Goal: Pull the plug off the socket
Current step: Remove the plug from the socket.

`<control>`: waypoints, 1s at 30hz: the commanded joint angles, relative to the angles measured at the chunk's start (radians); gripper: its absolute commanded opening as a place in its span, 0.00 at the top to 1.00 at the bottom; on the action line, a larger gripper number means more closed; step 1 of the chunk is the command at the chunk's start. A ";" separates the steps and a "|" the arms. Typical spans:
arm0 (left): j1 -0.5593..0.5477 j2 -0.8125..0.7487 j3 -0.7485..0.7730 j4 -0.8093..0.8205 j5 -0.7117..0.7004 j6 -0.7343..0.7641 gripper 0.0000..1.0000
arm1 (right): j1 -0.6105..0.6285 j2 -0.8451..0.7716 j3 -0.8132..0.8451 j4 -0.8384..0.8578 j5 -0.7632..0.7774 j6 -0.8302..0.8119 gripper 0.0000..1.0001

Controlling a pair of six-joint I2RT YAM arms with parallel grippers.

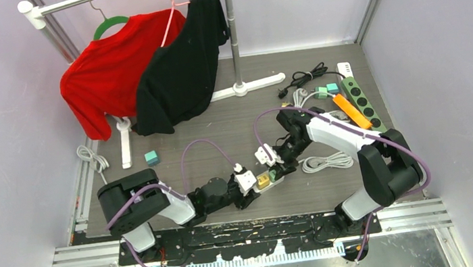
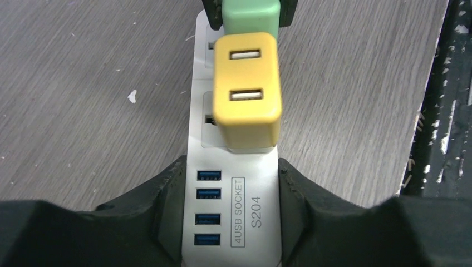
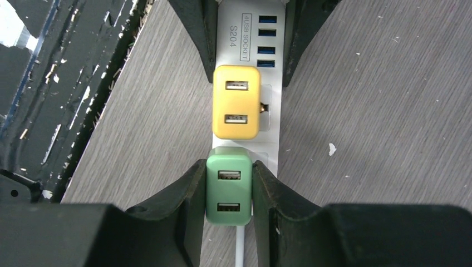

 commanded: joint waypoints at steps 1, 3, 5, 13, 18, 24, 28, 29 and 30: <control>-0.002 -0.003 -0.013 0.097 0.002 -0.009 0.80 | 0.008 0.025 0.003 -0.065 -0.045 -0.015 0.88; -0.002 -0.002 -0.013 0.088 0.015 -0.012 0.92 | 0.028 0.033 -0.007 -0.057 -0.085 -0.018 0.92; -0.002 0.000 -0.013 0.081 0.027 -0.020 1.00 | 0.062 0.032 -0.008 -0.019 -0.100 0.024 0.96; 0.013 0.010 -0.046 0.090 0.067 -0.056 1.00 | 0.022 0.024 0.038 -0.001 0.002 0.097 0.99; 0.030 0.021 -0.072 0.124 0.083 -0.070 1.00 | -0.039 0.033 0.026 -0.127 0.090 -0.070 0.99; 0.034 0.023 -0.039 0.068 0.094 -0.071 1.00 | 0.021 0.041 0.032 -0.175 0.004 -0.108 0.99; 0.034 0.028 -0.023 0.045 0.098 -0.070 1.00 | 0.033 0.023 0.018 -0.055 -0.052 0.029 0.99; 0.033 0.030 -0.023 0.046 0.097 -0.071 1.00 | 0.033 0.016 0.020 -0.019 -0.051 0.094 0.99; 0.034 0.032 -0.023 0.046 0.097 -0.071 1.00 | 0.032 0.009 0.020 0.018 -0.042 0.145 0.99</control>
